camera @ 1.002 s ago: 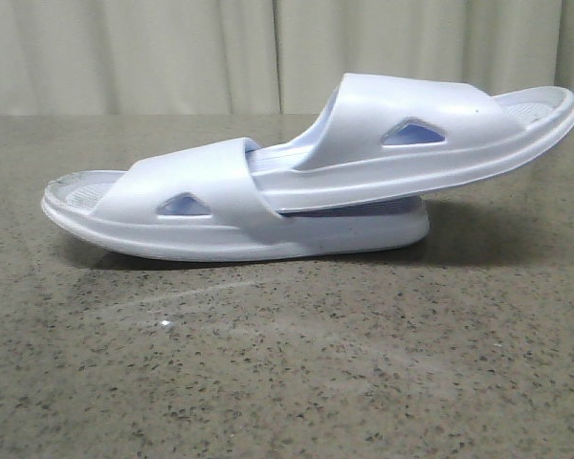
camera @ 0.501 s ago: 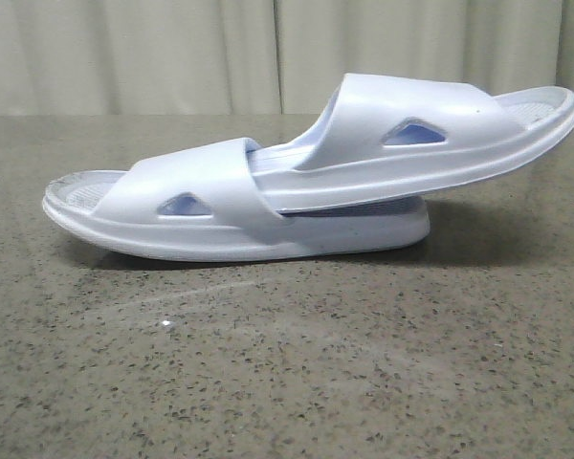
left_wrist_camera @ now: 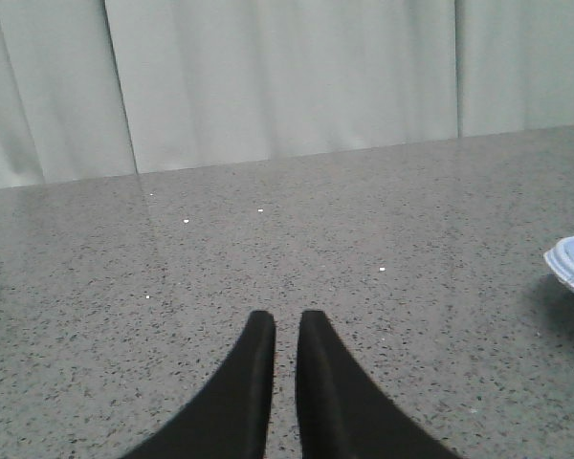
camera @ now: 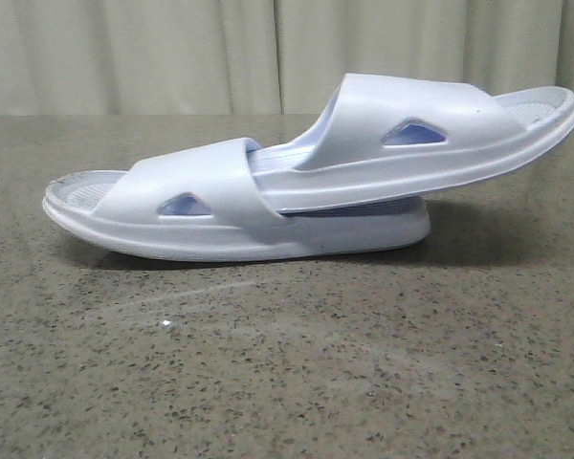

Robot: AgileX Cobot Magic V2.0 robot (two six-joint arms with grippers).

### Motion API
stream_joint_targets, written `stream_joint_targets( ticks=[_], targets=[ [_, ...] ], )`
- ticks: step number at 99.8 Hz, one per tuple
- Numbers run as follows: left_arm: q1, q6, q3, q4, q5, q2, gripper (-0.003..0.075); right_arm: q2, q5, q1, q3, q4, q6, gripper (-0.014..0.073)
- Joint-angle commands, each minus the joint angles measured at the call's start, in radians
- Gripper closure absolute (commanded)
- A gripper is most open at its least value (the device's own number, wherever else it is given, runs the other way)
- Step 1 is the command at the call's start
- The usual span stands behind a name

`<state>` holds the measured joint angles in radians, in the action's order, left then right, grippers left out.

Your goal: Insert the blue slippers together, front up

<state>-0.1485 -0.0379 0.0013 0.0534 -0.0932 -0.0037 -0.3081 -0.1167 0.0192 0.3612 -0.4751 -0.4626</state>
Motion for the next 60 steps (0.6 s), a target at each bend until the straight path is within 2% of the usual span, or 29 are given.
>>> stream_joint_targets(
  ticks=[1,60],
  targets=[
    [0.011,0.01,0.008,-0.002,0.08,-0.031,0.0704,-0.007,0.067,0.002,0.026,0.003,-0.016,0.0701],
    [0.011,0.01,0.008,-0.007,0.069,-0.031,0.0704,-0.007,0.067,0.002,0.026,0.003,-0.016,0.0701]
  ],
)
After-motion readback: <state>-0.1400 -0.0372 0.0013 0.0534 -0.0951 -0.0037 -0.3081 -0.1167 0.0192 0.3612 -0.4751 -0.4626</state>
